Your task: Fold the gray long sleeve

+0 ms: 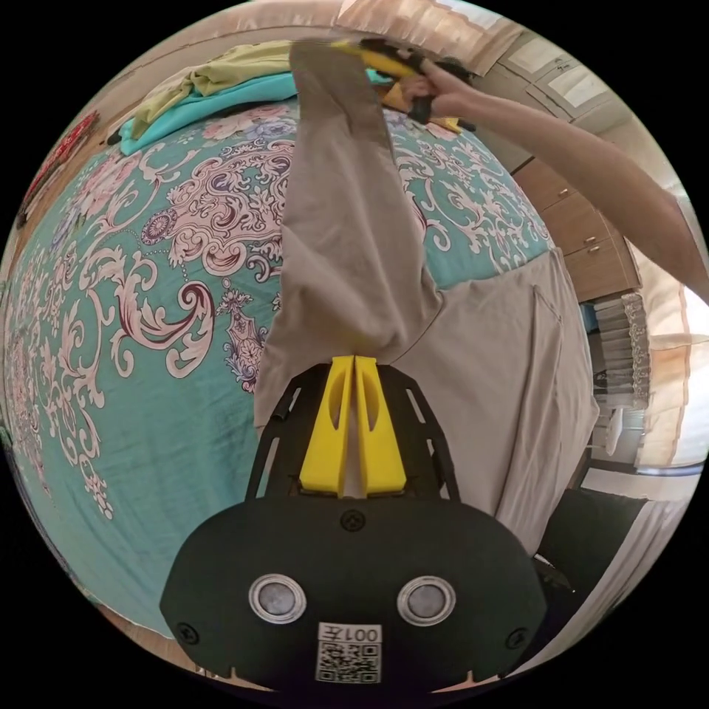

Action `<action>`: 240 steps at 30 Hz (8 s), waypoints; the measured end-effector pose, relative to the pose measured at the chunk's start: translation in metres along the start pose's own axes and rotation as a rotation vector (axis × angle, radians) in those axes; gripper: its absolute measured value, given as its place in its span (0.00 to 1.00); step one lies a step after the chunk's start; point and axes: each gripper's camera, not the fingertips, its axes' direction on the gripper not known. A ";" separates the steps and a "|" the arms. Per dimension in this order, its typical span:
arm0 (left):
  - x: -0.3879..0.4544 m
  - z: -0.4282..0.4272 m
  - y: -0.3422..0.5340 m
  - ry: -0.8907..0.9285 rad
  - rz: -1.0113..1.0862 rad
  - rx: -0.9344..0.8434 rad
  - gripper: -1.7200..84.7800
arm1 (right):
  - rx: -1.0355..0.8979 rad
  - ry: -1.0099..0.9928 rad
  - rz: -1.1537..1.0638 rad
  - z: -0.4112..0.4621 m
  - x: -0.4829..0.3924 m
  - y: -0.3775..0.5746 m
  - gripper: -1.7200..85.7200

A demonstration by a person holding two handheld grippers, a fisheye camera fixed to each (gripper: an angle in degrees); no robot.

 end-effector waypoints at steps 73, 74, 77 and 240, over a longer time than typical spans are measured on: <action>-0.163 -0.013 0.172 0.590 -0.619 0.196 0.01 | -0.457 0.347 0.742 -0.133 -0.082 0.527 0.03; -0.162 -0.011 0.171 0.571 -0.615 0.187 0.01 | -0.471 0.432 0.711 -0.131 -0.073 0.530 0.03; -0.159 -0.008 0.166 0.561 -0.604 0.195 0.01 | -0.489 0.619 0.638 -0.130 -0.054 0.534 0.03; 0.114 -0.194 0.397 0.244 -0.743 0.067 0.02 | -0.857 0.856 0.408 -0.068 -0.150 0.554 0.11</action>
